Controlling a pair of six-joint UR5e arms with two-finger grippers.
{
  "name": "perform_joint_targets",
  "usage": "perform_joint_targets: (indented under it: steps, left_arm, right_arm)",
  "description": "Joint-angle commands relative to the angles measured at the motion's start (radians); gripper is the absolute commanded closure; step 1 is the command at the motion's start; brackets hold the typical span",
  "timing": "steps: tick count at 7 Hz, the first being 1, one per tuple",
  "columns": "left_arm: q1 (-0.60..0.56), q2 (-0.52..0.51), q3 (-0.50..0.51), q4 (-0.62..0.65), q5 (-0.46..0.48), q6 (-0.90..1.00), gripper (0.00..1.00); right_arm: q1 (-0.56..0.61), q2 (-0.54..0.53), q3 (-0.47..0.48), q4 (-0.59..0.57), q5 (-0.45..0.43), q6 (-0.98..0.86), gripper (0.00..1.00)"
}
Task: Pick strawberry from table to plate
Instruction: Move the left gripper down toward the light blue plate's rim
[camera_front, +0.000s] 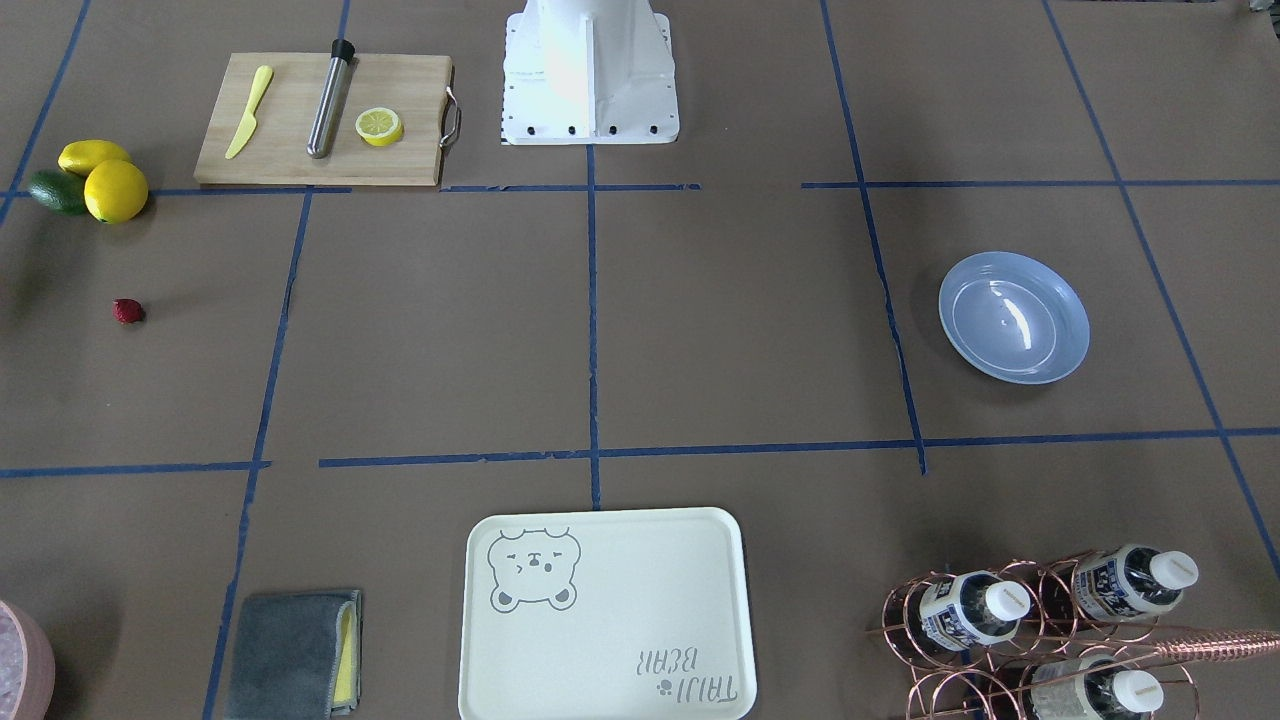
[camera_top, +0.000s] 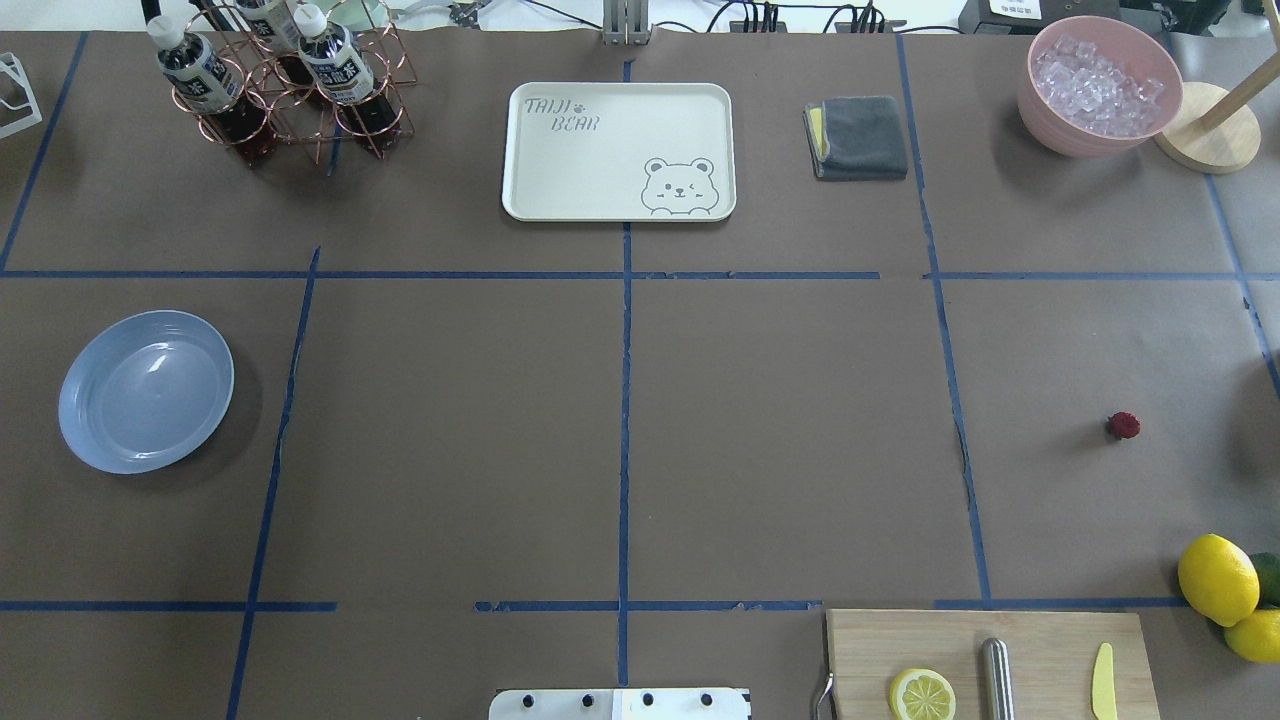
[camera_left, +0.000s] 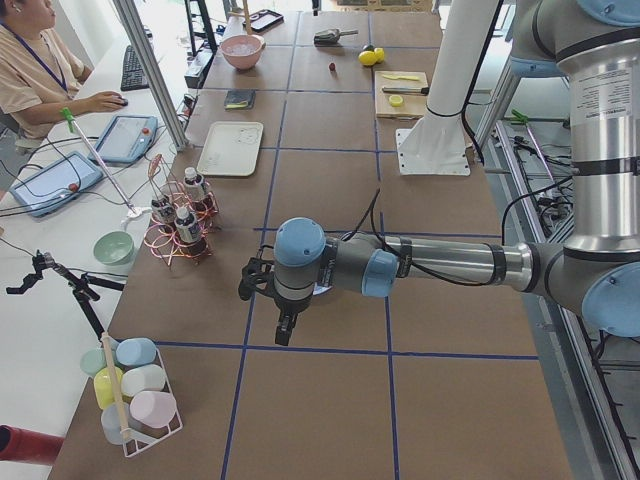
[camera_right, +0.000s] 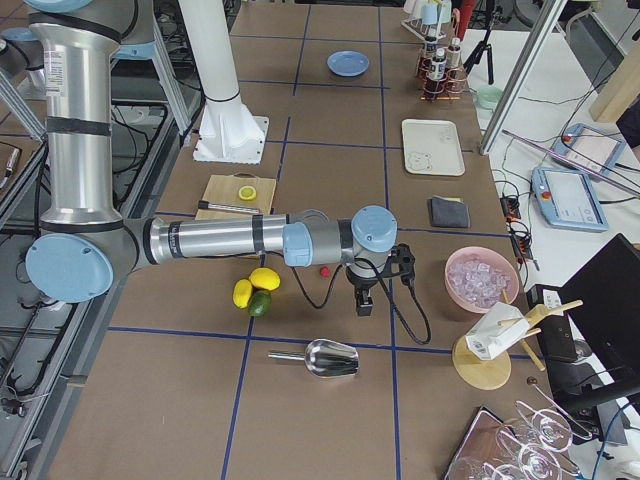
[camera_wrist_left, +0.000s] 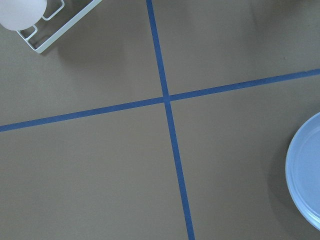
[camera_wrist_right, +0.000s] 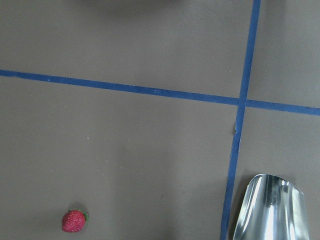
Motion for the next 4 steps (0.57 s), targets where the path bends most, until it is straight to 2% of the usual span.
perform_joint_targets:
  steps: [1, 4]
  left_arm:
    - [0.003, 0.003, -0.038, -0.002, -0.021, 0.0, 0.0]
    - [0.003, 0.021, -0.049, -0.01, -0.02, 0.015, 0.0]
  right_arm:
    - [0.0, 0.004, -0.003, 0.0, 0.0, 0.001, 0.0]
    - [0.0, 0.007, -0.008, 0.0, 0.0, 0.001, 0.0]
